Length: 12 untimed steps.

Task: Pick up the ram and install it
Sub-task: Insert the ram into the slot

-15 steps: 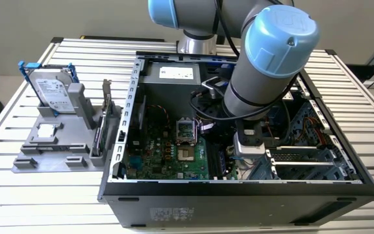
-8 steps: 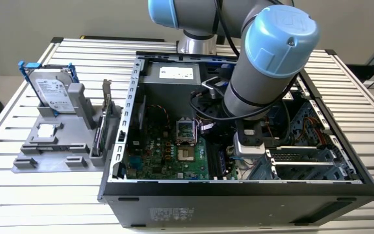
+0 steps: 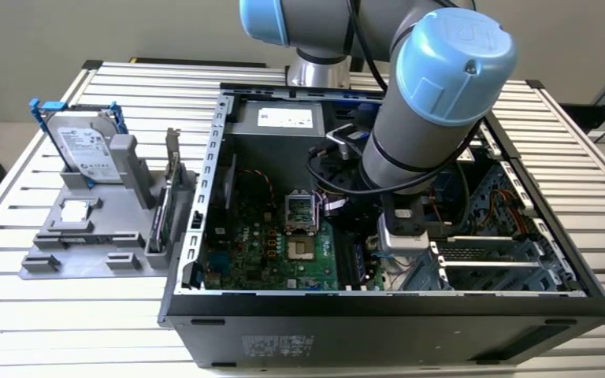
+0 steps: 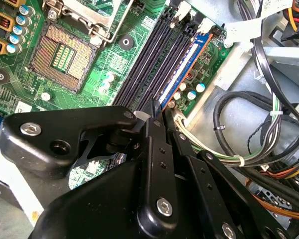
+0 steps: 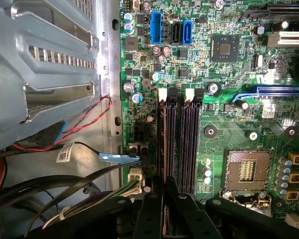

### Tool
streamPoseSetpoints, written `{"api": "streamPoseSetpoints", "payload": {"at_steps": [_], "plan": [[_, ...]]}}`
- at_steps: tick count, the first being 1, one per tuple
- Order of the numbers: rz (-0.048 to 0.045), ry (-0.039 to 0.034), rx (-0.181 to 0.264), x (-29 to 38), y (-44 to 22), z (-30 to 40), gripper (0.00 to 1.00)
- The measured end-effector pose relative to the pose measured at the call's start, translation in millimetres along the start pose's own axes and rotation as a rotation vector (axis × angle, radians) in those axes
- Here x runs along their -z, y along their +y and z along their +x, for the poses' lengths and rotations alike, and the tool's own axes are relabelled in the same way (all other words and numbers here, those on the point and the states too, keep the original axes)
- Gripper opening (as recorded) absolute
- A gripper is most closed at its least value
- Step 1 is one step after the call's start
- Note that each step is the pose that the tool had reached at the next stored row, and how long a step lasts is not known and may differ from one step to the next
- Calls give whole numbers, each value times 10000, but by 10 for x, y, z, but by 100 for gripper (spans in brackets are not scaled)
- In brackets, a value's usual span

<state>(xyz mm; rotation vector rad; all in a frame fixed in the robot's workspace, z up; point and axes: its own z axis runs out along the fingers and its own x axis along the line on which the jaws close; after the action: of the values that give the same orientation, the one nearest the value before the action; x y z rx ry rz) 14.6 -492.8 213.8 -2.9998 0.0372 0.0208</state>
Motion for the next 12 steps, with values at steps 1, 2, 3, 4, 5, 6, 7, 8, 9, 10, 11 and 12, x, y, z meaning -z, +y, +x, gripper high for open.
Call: {"api": "streamPoseSetpoints", "payload": {"at_steps": [1, 2, 3, 4, 5, 6, 7, 8, 9, 10, 11, 12], "plan": [[1, 0, 0, 1, 0, 0, 0], [2, 1, -1, 2, -1, 0, 0], [3, 1, 0, 2, -1, 0, 0], [4, 1, 0, 3, -1, 0, 0], [4, 1, 0, 4, -1, 0, 0], [3, 1, 0, 6, -1, -3, 0], [3, 6, 0, 7, -1, -8, 0], [3, 7, 0, 8, -1, -9, 0], [1, 7, 1, 8, -1, -9, 0], [2, 8, 2, 8, -1, -9, 0], [1, 8, 2, 9, -1, -9, 0], [4, 8, 2, 9, -1, -9, 0]]}}
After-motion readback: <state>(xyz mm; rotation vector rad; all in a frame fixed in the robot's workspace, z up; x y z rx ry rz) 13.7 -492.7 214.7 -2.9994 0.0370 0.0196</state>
